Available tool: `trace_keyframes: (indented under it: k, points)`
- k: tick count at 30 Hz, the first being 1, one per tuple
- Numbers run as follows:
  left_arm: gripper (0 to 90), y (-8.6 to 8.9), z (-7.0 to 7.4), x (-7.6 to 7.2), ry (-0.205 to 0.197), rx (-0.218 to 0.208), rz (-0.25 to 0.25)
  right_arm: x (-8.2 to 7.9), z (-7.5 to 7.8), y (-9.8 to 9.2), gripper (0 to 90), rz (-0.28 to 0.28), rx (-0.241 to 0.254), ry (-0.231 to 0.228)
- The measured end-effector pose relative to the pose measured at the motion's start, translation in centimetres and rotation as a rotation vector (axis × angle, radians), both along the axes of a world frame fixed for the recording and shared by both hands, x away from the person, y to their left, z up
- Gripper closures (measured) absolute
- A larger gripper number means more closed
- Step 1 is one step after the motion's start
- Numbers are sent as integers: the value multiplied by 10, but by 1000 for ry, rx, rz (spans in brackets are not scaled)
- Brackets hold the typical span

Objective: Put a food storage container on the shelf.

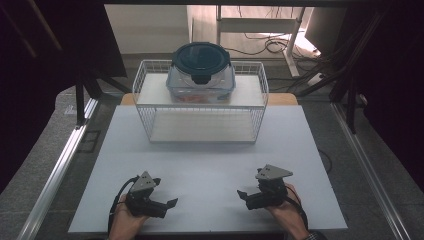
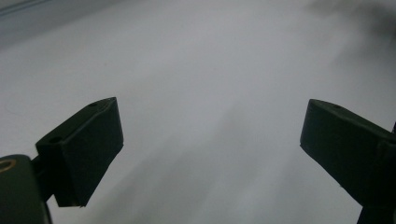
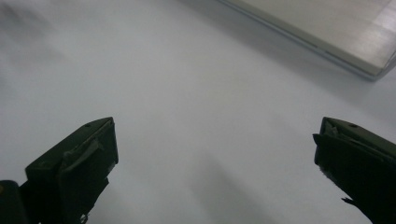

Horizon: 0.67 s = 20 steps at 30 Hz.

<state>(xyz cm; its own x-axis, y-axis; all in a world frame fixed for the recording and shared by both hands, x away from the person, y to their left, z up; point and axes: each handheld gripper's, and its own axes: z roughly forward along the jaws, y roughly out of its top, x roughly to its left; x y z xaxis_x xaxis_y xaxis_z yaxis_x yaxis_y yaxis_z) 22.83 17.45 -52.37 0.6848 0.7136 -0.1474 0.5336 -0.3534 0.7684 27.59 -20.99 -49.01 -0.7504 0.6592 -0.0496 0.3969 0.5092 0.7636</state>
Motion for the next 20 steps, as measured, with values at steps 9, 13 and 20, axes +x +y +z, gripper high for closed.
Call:
trace_keyframes:
  k: [9, 13, 20]
  points:
    - [45, -6, -11, 4, 44, 43, -12, -3, -13, -1, 0, -4, -18, 37]
    - [43, -7, -13, 5, 57, 53, -15, -2, -18, -1, 0, 3, -36, 57]
    - [41, -7, -15, 6, 70, 56, -19, 0, -25, 0, 0, 0, -68, 82]
